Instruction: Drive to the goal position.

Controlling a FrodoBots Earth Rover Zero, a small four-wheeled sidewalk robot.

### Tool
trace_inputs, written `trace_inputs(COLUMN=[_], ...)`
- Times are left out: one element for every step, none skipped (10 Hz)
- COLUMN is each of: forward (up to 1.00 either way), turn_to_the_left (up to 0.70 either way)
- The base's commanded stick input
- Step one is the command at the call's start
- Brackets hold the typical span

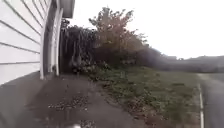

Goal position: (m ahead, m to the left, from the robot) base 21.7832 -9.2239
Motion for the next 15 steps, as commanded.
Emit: trace_inputs(forward=[0.0, 0.0, 0.0, 0.0, 0.0, 0.0, 0.0, 0.0, 0.0, 0.0, 0.0, 0.0, 0.0, 0.0, 0.0], turn_to_the_left=[-0.45, -0.45, -0.45, -0.45, -0.45, -0.45, -0.45, -0.45, -0.45, -0.45, -0.45, -0.45, -0.45, -0.45, -0.45])
